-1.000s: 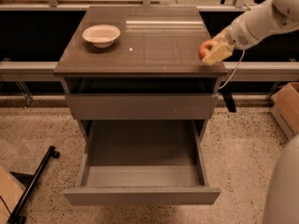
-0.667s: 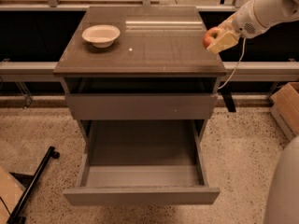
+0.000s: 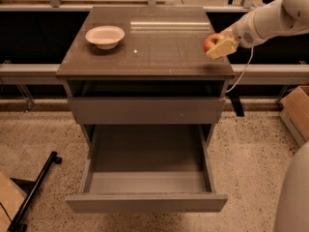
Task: Pick apple from middle drawer and place on counter
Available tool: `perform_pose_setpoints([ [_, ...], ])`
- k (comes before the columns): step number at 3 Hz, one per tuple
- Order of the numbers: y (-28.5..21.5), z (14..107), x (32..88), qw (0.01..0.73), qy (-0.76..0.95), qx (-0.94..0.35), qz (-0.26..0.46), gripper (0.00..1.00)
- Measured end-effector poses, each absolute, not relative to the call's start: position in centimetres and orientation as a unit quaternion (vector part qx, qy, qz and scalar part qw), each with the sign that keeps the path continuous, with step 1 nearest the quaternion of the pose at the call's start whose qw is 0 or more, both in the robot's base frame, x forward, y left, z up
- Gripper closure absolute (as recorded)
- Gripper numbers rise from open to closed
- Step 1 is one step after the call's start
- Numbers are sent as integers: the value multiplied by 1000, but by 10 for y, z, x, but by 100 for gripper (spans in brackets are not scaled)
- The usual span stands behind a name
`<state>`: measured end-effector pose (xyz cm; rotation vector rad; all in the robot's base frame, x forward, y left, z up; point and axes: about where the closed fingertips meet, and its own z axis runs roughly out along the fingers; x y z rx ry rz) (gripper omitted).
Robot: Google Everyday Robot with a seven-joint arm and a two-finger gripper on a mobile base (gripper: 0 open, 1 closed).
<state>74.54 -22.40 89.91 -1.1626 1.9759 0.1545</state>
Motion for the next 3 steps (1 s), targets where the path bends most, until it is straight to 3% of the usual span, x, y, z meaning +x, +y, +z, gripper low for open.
perform_pose_setpoints([
  [1, -210, 880, 766, 433, 791, -423, 91, 100],
  [2, -196, 864, 779, 442, 793, -400, 128, 81],
  [3, -185, 855, 790, 447, 794, -382, 156, 50],
])
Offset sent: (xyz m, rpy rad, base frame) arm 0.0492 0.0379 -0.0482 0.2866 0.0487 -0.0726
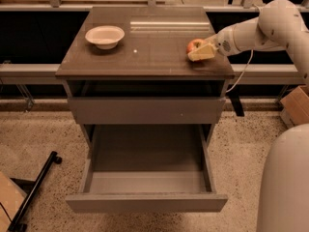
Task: Pick apple from middle drawer and place on counter
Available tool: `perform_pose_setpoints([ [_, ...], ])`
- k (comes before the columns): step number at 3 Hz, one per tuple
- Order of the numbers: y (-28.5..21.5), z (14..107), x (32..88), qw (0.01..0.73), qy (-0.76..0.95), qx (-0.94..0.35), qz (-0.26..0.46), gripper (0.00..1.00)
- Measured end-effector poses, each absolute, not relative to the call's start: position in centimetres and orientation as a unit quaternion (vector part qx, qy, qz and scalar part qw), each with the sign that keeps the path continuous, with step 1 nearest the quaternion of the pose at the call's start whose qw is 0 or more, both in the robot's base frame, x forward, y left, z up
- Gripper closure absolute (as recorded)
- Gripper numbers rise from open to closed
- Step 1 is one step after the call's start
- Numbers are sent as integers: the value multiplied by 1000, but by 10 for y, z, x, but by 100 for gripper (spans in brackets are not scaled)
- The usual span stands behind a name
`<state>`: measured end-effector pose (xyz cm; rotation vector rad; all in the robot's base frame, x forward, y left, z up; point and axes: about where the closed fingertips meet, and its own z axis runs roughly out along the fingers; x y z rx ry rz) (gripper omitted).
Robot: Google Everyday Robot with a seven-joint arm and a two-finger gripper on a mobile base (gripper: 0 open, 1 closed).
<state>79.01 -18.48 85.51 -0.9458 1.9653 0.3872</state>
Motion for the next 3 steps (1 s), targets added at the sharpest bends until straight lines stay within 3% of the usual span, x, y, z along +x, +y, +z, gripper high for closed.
perform_pose_setpoints([
  [2, -178, 851, 795, 448, 793, -375, 170, 5],
  [3, -176, 849, 795, 448, 793, -376, 171, 0],
])
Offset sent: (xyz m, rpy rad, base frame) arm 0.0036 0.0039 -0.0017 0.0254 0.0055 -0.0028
